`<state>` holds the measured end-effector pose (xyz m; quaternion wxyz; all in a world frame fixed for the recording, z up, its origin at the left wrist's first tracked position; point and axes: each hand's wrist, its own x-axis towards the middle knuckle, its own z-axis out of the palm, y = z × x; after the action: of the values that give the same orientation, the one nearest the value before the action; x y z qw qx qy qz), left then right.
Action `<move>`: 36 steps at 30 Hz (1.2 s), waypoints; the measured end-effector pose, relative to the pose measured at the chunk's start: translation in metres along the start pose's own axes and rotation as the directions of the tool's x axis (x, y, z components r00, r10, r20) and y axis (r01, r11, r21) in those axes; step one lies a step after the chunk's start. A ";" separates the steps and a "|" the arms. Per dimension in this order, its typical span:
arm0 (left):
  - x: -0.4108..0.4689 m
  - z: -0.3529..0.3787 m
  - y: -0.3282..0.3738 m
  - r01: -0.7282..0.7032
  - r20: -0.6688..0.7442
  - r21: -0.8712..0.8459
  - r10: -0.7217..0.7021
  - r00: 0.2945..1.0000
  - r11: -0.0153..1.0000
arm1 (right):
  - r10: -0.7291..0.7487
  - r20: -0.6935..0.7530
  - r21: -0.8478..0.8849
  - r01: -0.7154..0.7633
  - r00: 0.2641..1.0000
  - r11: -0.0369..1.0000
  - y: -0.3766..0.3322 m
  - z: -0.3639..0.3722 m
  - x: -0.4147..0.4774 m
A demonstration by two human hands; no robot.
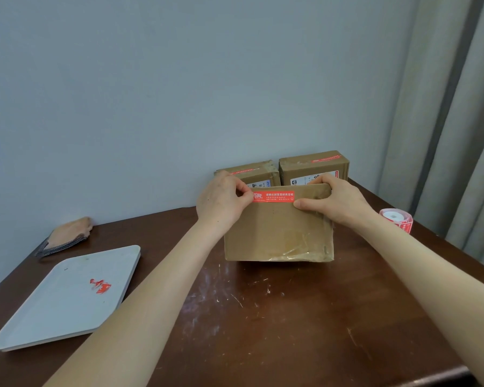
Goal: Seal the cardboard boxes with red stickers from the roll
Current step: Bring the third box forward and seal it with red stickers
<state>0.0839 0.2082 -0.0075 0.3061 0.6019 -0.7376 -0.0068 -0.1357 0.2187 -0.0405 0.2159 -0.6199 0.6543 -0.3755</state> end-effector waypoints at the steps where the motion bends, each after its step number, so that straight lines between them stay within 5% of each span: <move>1: 0.000 -0.001 0.001 0.002 0.008 -0.004 -0.002 1.000 1.000 | -0.001 -0.001 -0.002 0.001 1.000 1.000 0.000 0.000 0.000; 36: 0.007 -0.015 0.002 0.037 0.222 -0.129 -0.007 0.975 0.991 | -0.009 -0.001 0.019 0.009 1.000 1.000 -0.003 -0.002 -0.006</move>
<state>0.0886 0.2076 0.0089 0.2613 0.5838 -0.7583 -0.1260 -0.1342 0.2252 -0.0385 0.2199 -0.6203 0.6481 -0.3832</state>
